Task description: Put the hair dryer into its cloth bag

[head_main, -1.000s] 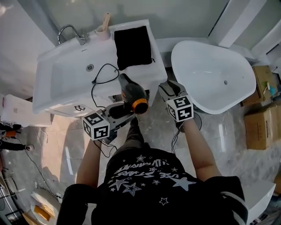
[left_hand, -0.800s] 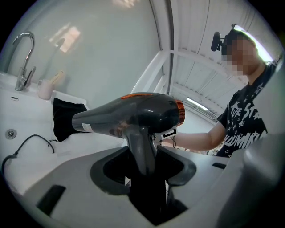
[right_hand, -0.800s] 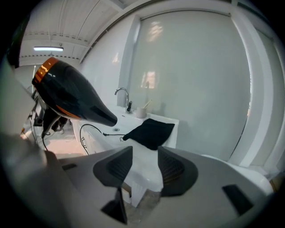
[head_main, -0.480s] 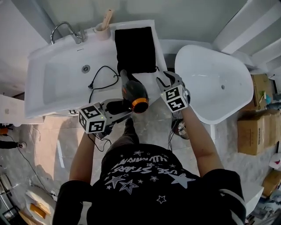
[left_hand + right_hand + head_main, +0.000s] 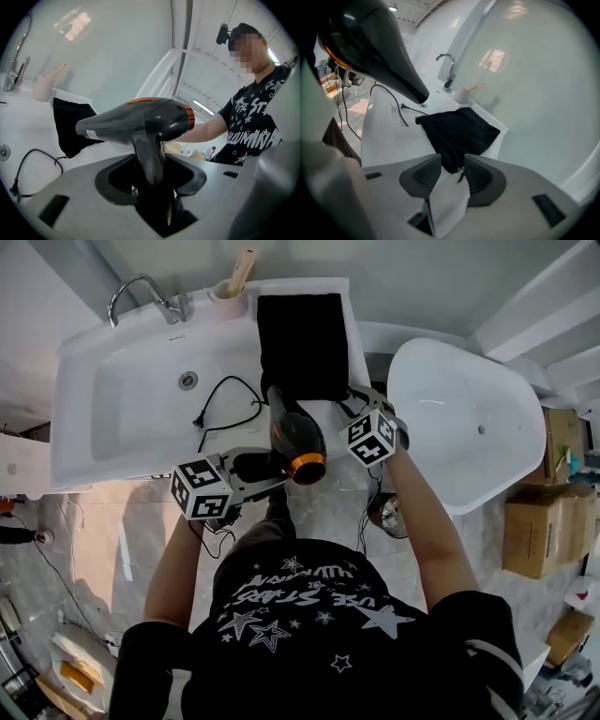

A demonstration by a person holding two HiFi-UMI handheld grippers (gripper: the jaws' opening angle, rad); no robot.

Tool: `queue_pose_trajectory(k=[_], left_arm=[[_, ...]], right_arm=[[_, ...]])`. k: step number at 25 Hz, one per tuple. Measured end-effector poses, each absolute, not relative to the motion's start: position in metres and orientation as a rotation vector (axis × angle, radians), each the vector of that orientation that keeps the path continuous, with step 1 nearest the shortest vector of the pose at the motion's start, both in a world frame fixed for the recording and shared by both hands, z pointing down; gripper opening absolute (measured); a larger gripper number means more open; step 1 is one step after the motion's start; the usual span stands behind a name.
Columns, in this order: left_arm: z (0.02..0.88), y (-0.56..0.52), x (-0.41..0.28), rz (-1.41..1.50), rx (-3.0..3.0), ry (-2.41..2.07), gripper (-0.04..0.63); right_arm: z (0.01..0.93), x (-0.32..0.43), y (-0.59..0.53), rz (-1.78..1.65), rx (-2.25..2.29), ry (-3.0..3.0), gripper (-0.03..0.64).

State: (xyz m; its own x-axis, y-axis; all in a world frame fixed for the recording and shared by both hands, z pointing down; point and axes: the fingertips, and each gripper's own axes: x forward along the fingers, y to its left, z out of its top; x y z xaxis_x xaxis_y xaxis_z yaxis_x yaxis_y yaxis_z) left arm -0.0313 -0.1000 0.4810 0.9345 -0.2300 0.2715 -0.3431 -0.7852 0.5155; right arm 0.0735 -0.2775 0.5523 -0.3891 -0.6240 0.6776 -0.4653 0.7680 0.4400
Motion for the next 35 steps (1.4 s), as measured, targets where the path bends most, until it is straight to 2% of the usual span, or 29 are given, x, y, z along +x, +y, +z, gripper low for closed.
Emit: queue_pose_trajectory(k=[8,13,23,35], left_arm=[[0.485,-0.100,-0.034,0.299,2.506,-0.354,0.204],[0.486,-0.099,-0.033,0.323,2.520,-0.305,0.204],[0.486,-0.096,-0.029,0.364,2.557,-0.176,0.204],[0.483,-0.093,-0.008,0.423,2.588,0.069,0.204]], right_arm=[[0.565,0.073,-0.287,-0.233,0.764,-2.011,0.140],[0.557,0.070,-0.298,-0.185,0.831,-2.053,0.035],[0.546,0.059,-0.309,0.078,0.878,-2.189,0.021],[0.537,0.054,-0.317,0.144,0.839,-2.207,0.020]])
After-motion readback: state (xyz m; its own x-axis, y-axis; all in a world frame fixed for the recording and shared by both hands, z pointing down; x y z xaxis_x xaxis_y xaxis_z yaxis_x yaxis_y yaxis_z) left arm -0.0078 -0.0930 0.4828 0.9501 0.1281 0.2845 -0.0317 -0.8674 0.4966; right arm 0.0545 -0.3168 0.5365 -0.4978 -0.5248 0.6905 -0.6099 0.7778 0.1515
